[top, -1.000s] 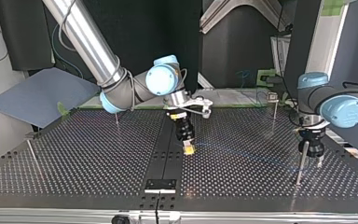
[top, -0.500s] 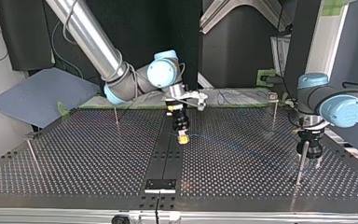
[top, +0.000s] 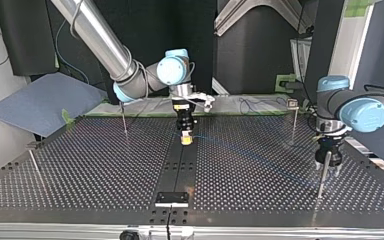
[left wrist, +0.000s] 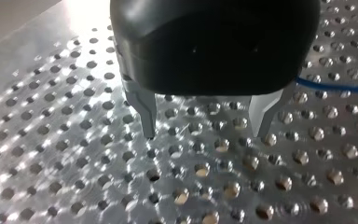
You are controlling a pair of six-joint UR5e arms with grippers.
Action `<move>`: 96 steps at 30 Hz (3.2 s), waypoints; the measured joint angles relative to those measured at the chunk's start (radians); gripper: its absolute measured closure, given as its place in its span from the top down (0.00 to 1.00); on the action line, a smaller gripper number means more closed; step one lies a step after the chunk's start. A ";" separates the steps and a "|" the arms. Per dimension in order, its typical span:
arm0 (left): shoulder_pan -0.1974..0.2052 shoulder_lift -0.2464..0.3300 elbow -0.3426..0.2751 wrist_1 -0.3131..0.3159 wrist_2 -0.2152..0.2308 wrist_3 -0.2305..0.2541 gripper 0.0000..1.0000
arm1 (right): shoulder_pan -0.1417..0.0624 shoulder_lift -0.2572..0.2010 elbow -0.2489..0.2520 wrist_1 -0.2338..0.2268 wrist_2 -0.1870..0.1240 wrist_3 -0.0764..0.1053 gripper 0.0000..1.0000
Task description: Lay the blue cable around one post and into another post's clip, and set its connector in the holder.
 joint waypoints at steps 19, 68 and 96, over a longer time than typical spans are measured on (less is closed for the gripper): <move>0.003 0.001 -0.001 -0.014 -0.050 0.026 1.00 | -0.056 0.000 0.201 -0.176 0.107 0.054 0.18; -0.005 -0.001 -0.001 0.003 -0.016 0.039 1.00 | -0.408 0.022 0.723 -0.645 0.040 0.197 0.25; -0.012 -0.001 -0.001 0.011 -0.008 0.030 1.00 | -0.704 0.280 0.685 -0.713 -0.142 0.244 0.25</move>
